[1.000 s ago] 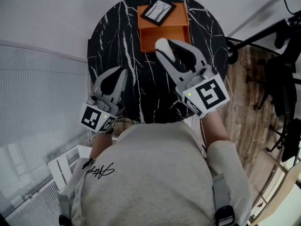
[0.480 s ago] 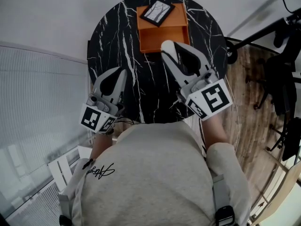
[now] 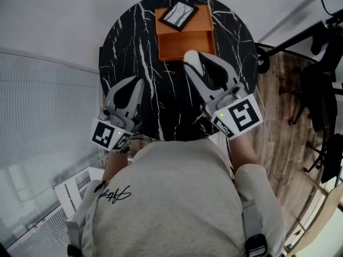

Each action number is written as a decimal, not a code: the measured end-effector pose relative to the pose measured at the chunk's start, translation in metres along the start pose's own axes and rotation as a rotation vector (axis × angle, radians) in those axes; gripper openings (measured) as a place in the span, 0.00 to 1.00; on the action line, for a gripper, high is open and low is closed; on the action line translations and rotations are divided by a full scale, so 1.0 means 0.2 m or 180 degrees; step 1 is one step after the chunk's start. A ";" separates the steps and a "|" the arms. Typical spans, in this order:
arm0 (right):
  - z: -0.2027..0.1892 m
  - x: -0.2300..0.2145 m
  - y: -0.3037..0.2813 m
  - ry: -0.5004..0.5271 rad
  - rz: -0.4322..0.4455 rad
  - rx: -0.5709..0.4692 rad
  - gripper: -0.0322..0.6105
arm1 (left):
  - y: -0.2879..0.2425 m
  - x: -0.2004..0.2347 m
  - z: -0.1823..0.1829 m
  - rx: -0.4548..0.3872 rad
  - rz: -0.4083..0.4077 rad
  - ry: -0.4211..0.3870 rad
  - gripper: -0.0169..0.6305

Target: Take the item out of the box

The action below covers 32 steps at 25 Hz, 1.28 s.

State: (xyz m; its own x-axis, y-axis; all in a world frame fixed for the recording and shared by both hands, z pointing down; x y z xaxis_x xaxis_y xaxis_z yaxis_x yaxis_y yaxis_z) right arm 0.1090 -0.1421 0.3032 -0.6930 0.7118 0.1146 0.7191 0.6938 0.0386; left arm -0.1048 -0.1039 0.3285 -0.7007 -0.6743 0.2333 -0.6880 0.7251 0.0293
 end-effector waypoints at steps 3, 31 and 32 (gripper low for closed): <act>0.00 0.00 0.00 0.0030 -0.0001 0.0000 0.26 | 0.00 0.00 0.00 0.0001 -0.0009 -0.0002 0.03; 0.03 0.01 0.02 0.0163 -0.0003 -0.0002 0.26 | -0.02 0.01 0.00 0.0007 -0.0024 -0.0015 0.03; 0.03 0.01 0.02 0.0171 0.0004 -0.0001 0.26 | -0.02 0.01 0.00 0.0002 -0.0024 -0.0018 0.03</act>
State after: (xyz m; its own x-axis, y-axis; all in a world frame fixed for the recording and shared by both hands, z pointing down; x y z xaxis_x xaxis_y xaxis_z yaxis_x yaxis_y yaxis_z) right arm 0.1101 -0.1375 0.2974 -0.6883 0.7058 0.1677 0.7199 0.6929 0.0388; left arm -0.1034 -0.1075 0.3281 -0.6966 -0.6804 0.2277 -0.6933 0.7200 0.0304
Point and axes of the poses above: the fingertips, and each gripper's own axes: y backward along the fingers, x to its left, z out of its top, the point moved 6 cm from there along y, backward along the fingers, and after that the axes turned 12 degrees about y, right-handed, at the moved point
